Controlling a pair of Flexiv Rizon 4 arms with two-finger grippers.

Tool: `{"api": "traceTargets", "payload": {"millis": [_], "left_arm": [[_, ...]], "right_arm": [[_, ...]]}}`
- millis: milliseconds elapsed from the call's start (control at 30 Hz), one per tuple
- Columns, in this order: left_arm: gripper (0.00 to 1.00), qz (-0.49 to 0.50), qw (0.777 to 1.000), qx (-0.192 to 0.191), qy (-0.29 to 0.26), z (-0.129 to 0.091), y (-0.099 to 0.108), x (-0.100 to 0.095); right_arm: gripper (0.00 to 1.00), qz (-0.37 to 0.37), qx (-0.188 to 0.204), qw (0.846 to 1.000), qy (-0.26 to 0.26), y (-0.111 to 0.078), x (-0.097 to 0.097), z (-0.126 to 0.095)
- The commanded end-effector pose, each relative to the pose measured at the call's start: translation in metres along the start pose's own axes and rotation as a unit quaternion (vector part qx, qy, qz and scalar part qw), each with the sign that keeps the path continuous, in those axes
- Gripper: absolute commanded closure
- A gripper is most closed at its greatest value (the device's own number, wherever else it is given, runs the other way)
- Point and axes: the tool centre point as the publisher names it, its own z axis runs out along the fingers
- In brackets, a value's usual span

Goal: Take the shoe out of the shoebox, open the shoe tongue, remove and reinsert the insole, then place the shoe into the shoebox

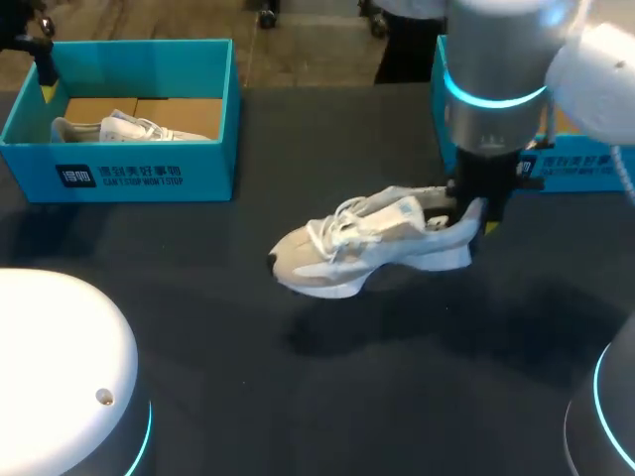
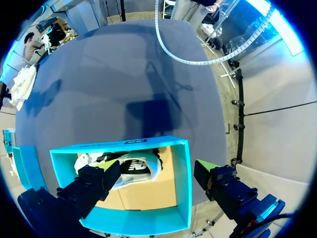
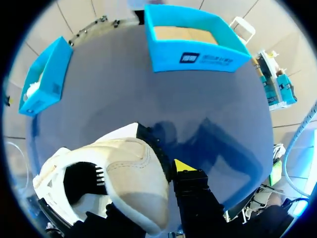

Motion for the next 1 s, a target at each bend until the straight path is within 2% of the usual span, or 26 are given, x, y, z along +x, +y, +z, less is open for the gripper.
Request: {"api": "traceTargets", "payload": {"millis": [33, 100, 400, 1000], "left_arm": [[0.00, 0.000, 1.000, -0.001, 0.001, 0.000, -0.001, 0.000], [0.00, 0.000, 1.000, -0.001, 0.001, 0.000, -0.001, 0.000], [0.00, 0.000, 1.000, -0.001, 0.001, 0.000, -0.001, 0.000], [0.00, 0.000, 1.000, -0.001, 0.001, 0.000, -0.001, 0.000]], "right_arm": [[1.00, -0.008, 0.000, 1.000, -0.006, -0.004, 0.041, 0.028], [1.00, -0.001, 0.008, 1.000, -0.014, -0.008, 0.046, 0.037], [1.00, -0.026, 0.003, 1.000, 0.009, -0.021, 0.058, 0.062], [1.00, -0.027, 0.021, 0.999, 0.012, -0.062, 0.084, 0.093]]}}
